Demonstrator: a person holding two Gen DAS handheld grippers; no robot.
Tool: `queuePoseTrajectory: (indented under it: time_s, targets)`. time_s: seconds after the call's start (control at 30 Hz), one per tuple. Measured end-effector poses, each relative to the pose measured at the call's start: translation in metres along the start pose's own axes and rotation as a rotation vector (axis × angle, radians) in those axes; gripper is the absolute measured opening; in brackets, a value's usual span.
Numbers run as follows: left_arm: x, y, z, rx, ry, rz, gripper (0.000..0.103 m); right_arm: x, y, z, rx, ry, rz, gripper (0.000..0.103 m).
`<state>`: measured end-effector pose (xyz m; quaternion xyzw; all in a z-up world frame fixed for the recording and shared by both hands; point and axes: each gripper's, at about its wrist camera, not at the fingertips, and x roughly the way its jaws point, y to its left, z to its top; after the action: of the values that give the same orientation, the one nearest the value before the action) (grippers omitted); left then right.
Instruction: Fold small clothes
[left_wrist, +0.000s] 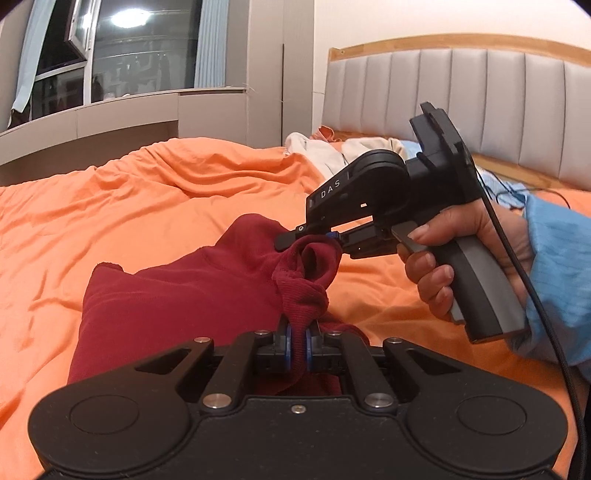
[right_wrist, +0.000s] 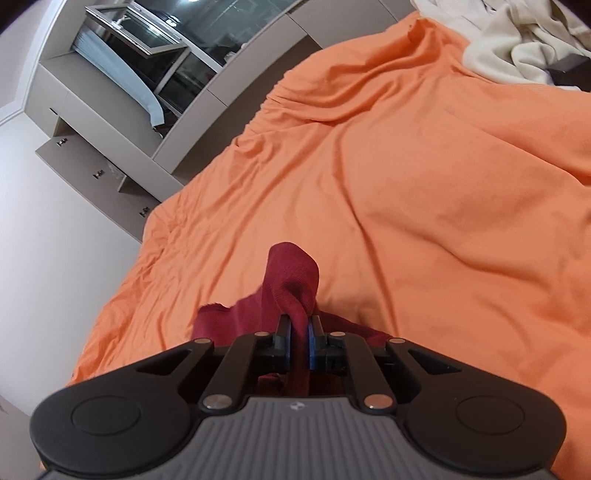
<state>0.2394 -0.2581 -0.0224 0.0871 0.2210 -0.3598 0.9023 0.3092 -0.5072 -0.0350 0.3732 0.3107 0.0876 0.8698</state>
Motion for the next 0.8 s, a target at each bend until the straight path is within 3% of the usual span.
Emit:
queuePoseTrajectory:
  time_s: [0.37,0.8]
  targets:
    - [0.001,-0.006,-0.004,0.079,0.007,0.008,0.007,-0.003,-0.012,-0.011,0.028,0.028,-0.037,0.01]
    - [0.003,-0.011,-0.006,0.122,0.015,0.018,0.007,-0.01,-0.009,-0.024,-0.036,0.031,-0.093,0.01]
